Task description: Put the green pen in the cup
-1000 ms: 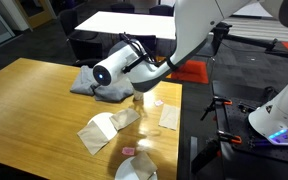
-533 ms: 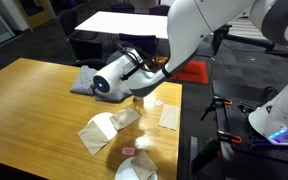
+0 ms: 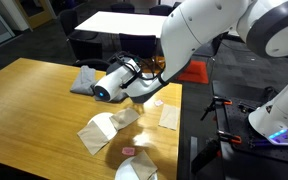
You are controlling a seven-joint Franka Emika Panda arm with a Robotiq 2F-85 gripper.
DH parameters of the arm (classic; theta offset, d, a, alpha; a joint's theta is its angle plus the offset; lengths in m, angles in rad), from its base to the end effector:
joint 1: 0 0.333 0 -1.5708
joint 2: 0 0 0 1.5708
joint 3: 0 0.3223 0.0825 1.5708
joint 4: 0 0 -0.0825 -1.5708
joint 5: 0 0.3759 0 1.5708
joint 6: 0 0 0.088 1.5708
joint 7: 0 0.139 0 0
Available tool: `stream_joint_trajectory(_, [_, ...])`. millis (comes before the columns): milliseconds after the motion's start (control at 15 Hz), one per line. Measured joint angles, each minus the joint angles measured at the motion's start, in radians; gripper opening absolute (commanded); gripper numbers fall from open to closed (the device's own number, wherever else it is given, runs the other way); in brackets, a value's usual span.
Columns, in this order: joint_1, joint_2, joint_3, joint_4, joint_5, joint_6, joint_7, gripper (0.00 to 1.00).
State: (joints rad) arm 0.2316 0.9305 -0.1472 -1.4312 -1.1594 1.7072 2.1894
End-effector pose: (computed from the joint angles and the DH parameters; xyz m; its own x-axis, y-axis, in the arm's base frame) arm 0.6832 -0.0397 0.1577 0.1398 -0.2709 0.9524 -0.9891 0.0076 0.1474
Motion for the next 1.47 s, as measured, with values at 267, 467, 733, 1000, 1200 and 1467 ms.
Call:
stream_joint_trajectory(267, [0.0,0.039,0.007,0.032,0.0,-0.004,0.0,0.04])
stream_joint_trajectory(467, [0.0,0.062,0.008,0.047,0.0,-0.006,0.0,0.04])
stream_joint_trajectory(733, [0.0,0.086,0.008,0.052,0.0,-0.007,0.0,0.04])
stream_joint_trajectory(1000, [0.0,0.111,0.009,0.053,0.0,-0.008,0.0,0.46])
stream_joint_trajectory(1200, [0.0,0.125,0.01,0.053,0.0,-0.009,0.0,0.69])
stream_joint_trajectory(1467, [0.0,0.13,0.011,0.053,0.0,-0.012,0.0,0.98])
